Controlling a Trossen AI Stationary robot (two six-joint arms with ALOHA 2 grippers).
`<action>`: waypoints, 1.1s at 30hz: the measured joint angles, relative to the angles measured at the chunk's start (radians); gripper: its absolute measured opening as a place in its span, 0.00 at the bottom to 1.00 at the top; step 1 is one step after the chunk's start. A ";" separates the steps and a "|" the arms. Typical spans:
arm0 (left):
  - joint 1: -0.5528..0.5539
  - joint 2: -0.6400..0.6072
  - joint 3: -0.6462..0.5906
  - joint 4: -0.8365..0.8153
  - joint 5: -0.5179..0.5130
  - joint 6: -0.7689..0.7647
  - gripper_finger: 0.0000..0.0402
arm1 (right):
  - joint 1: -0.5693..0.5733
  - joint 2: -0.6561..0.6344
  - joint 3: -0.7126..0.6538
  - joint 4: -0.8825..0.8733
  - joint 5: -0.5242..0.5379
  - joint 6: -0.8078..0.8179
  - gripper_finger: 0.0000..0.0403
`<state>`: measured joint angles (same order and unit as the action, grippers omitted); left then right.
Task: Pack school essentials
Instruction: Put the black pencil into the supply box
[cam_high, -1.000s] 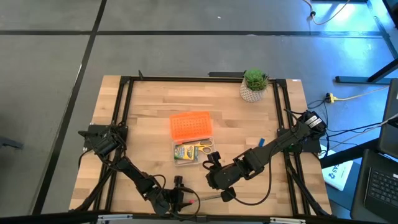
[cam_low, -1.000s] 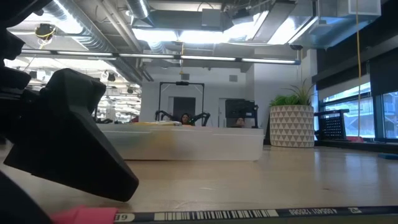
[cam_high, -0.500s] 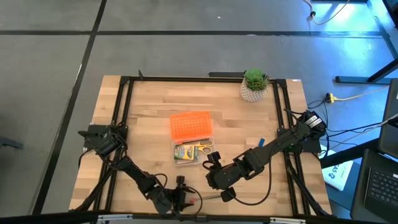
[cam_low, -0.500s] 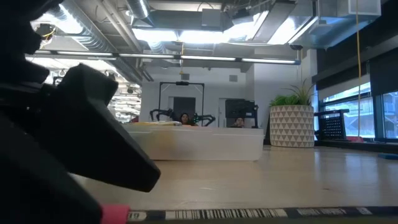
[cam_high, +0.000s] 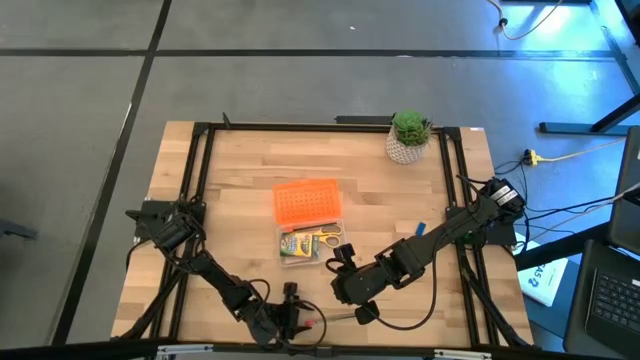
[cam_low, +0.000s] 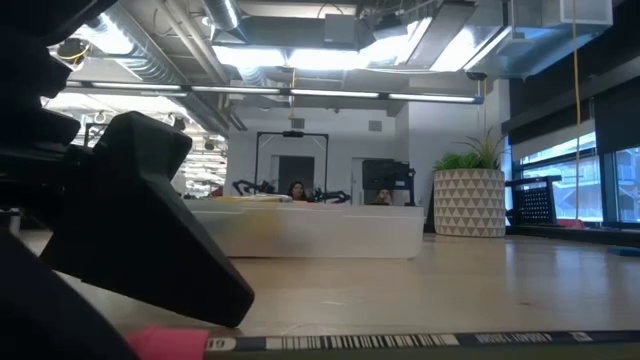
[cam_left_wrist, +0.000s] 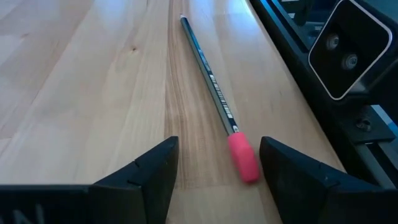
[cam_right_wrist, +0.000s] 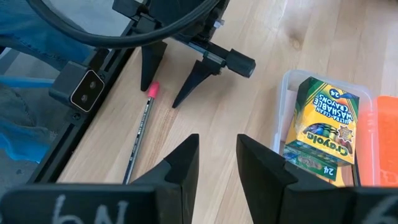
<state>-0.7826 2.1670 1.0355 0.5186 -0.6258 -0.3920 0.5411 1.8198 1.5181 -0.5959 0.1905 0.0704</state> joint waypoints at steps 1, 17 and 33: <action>0.001 0.000 0.000 -0.001 0.000 0.000 0.55 | 0.000 0.000 0.000 0.000 0.000 0.000 0.27; 0.003 0.001 0.001 -0.023 0.001 -0.009 0.37 | 0.000 0.000 0.000 0.001 0.000 0.000 0.27; 0.004 0.001 0.000 -0.038 -0.037 -0.035 0.14 | 0.000 0.000 0.000 0.001 0.000 0.000 0.27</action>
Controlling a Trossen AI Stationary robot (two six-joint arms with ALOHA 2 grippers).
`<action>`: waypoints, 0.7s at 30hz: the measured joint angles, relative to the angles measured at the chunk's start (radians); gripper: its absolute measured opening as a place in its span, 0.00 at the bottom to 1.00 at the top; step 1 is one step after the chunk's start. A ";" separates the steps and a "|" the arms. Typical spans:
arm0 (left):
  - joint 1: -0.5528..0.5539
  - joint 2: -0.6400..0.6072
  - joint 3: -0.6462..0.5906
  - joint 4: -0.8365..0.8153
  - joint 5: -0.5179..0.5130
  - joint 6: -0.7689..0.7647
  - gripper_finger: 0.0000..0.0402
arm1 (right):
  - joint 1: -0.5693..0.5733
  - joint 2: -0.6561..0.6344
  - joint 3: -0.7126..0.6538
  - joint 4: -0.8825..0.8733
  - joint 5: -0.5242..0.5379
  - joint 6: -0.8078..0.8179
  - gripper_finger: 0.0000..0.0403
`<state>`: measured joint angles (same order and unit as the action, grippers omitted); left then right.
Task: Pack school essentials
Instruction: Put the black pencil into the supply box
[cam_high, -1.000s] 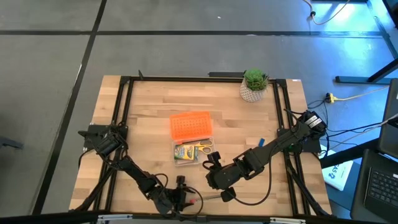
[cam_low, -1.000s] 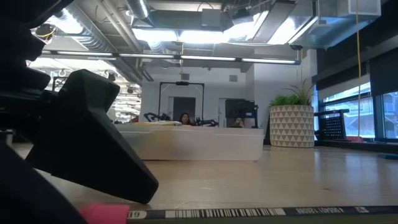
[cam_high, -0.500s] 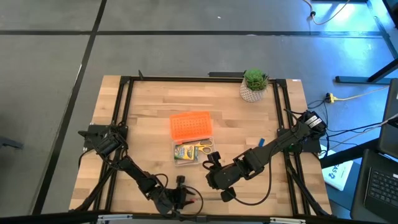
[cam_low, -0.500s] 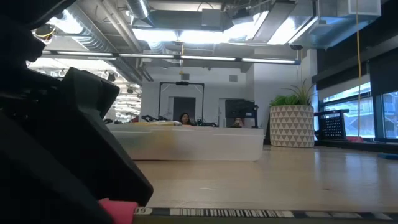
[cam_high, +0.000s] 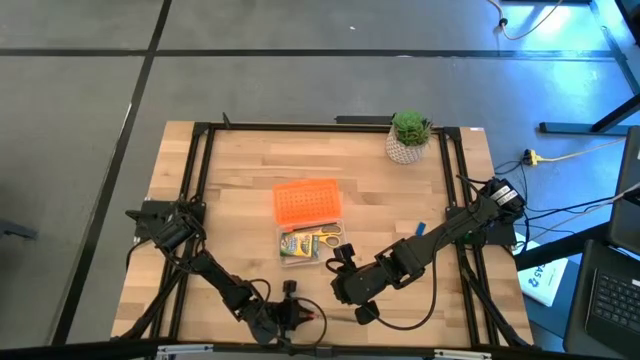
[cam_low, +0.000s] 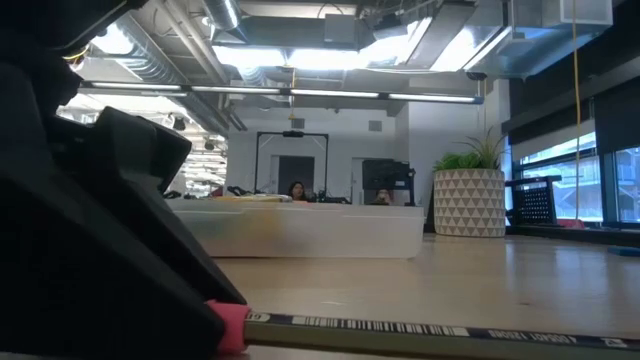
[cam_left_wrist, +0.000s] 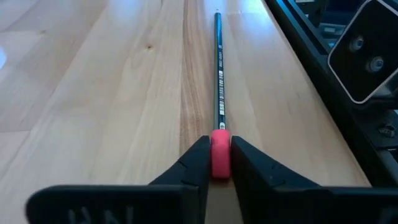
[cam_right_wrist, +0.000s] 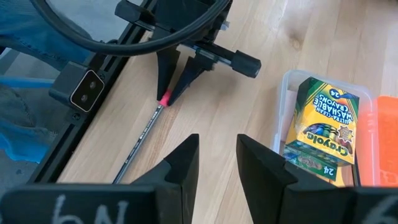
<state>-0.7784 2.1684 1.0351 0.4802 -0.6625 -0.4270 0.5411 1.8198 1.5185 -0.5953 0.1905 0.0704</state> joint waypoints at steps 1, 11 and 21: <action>0.000 0.000 0.000 -0.001 -0.003 -0.009 0.13 | 0.000 0.000 0.000 0.000 0.000 0.000 0.27; -0.001 0.000 -0.001 0.000 -0.005 0.009 0.08 | 0.000 0.000 0.000 0.000 0.000 0.000 0.27; -0.001 0.000 -0.002 0.007 -0.002 0.014 0.05 | 0.000 0.000 0.000 0.000 0.000 0.000 0.27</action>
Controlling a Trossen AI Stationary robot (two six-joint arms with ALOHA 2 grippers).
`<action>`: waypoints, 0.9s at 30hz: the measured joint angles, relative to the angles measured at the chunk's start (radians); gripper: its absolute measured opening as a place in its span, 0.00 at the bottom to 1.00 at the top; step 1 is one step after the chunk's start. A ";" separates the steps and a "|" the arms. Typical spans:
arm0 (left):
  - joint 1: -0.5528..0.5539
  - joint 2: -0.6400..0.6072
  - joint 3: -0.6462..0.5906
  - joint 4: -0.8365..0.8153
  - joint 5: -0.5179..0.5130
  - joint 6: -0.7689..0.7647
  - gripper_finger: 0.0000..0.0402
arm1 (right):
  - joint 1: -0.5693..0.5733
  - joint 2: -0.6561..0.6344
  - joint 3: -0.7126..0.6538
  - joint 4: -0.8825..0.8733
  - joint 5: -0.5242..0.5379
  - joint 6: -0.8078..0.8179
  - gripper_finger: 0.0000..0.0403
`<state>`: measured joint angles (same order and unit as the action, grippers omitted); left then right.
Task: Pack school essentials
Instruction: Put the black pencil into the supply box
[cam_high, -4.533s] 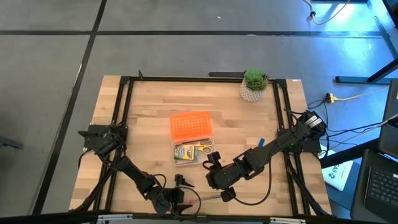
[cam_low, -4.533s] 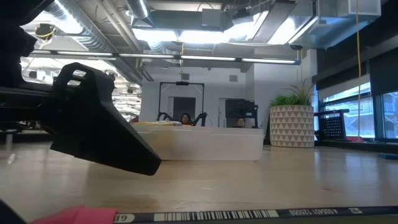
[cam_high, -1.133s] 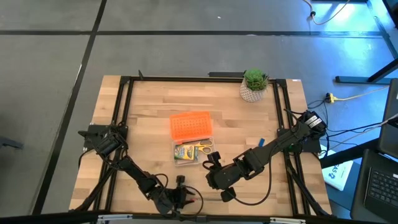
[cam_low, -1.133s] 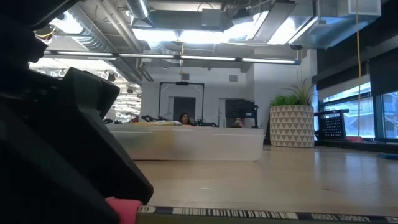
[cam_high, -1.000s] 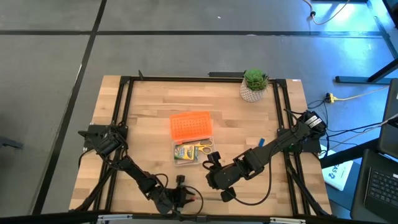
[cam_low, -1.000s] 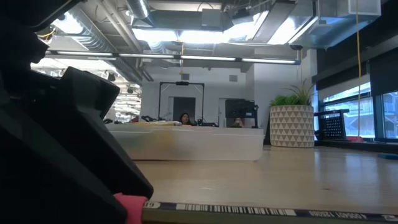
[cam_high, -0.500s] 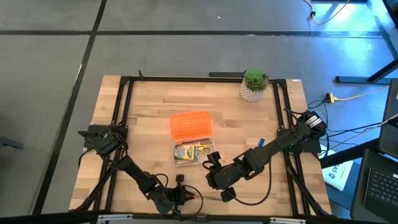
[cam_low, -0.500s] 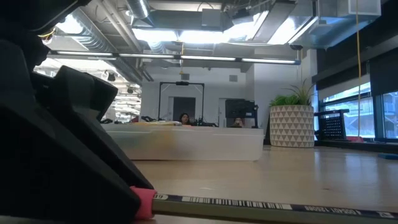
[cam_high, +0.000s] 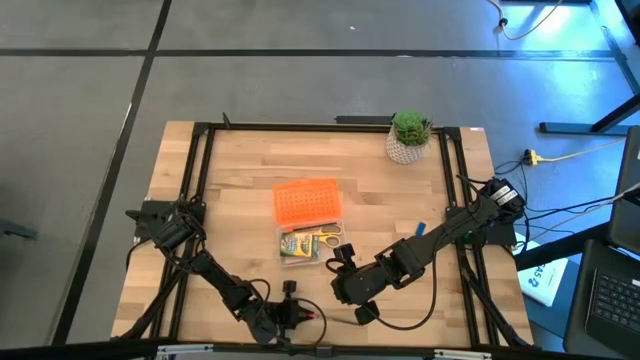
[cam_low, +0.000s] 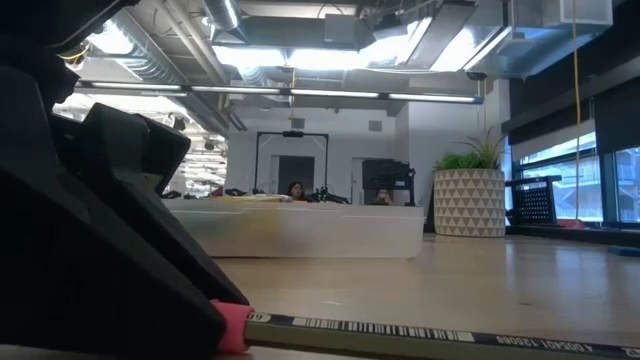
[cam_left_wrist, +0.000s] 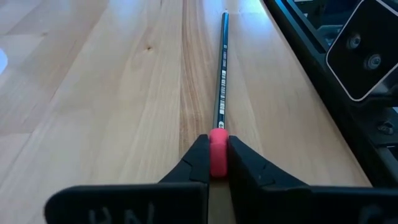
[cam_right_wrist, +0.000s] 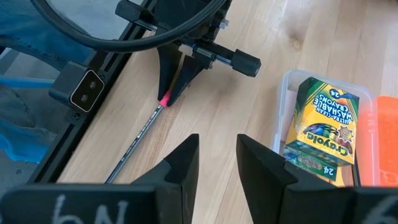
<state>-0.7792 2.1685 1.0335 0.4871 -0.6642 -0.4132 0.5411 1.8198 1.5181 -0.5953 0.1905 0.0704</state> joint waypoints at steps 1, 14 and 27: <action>0.000 0.000 0.000 0.005 0.000 0.000 0.05 | 0.000 0.000 0.000 0.000 0.000 0.000 0.27; -0.004 -0.027 -0.002 -0.011 0.021 0.004 0.05 | 0.000 0.000 0.000 0.001 0.000 0.000 0.27; -0.003 -0.191 -0.002 -0.245 0.012 -0.004 0.05 | 0.000 0.000 0.000 0.006 -0.001 0.000 0.27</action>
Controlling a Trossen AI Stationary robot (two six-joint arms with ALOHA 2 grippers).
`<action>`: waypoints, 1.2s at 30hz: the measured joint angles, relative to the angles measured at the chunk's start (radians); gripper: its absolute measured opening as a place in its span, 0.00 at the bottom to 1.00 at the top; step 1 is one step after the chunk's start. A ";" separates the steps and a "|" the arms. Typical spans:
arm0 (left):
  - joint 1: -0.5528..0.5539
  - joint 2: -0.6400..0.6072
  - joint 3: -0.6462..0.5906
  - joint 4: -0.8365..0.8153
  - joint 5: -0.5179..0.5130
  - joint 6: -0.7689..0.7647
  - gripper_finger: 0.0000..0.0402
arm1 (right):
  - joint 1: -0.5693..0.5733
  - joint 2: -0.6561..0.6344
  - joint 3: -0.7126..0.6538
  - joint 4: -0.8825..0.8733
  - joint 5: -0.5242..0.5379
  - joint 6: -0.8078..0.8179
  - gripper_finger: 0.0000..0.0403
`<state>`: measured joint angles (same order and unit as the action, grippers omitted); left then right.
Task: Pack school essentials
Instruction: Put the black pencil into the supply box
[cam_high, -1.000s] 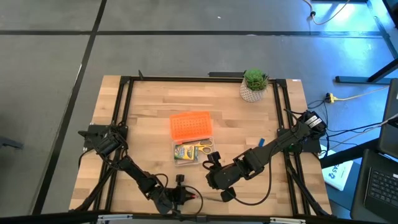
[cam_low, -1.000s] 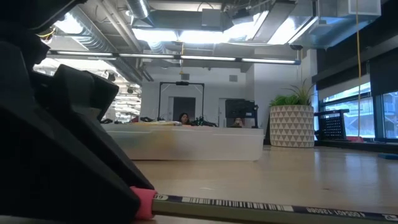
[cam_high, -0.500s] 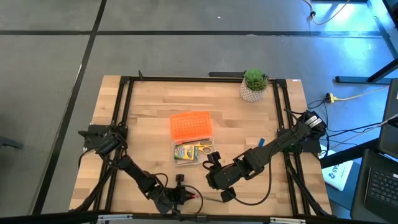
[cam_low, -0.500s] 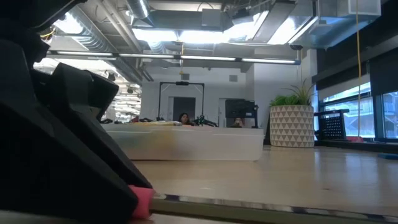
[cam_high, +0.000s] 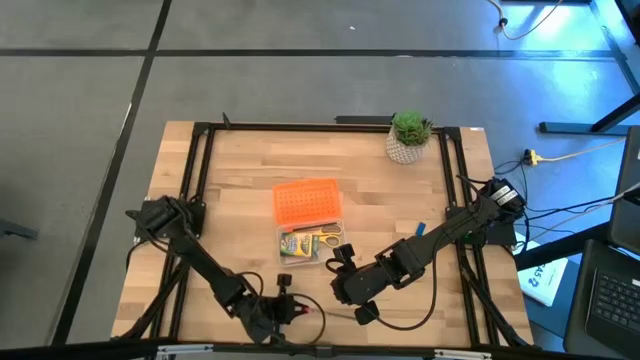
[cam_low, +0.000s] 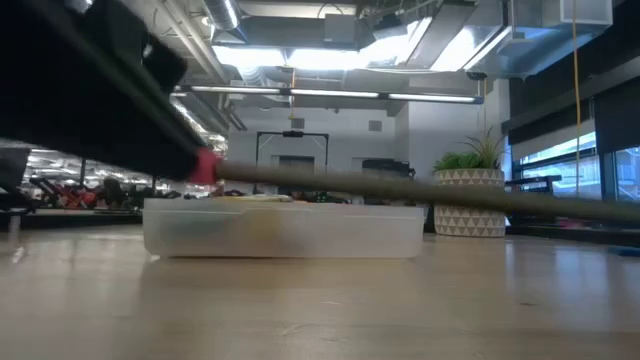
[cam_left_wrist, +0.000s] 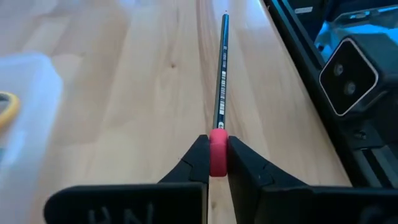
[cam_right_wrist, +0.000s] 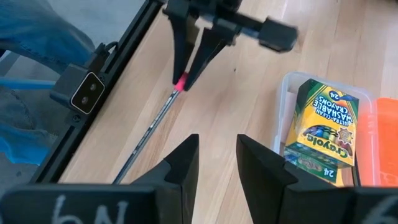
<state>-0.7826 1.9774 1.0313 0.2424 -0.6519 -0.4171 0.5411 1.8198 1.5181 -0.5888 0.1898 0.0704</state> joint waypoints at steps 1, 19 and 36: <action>0.000 -0.014 0.000 -0.021 -0.001 0.000 0.05 | 0.000 0.000 0.000 0.000 0.000 0.000 0.27; 0.019 -0.255 0.002 -0.376 -0.057 -0.099 0.08 | 0.000 0.000 0.000 -0.008 0.001 -0.021 0.27; 0.225 -0.339 0.002 -0.628 -0.070 -0.021 0.09 | -0.004 0.000 0.000 -0.009 0.330 0.032 0.27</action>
<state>-0.5571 1.6385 1.0337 -0.3860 -0.7218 -0.4382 0.5369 1.8198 1.5181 -0.5975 0.5194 0.1025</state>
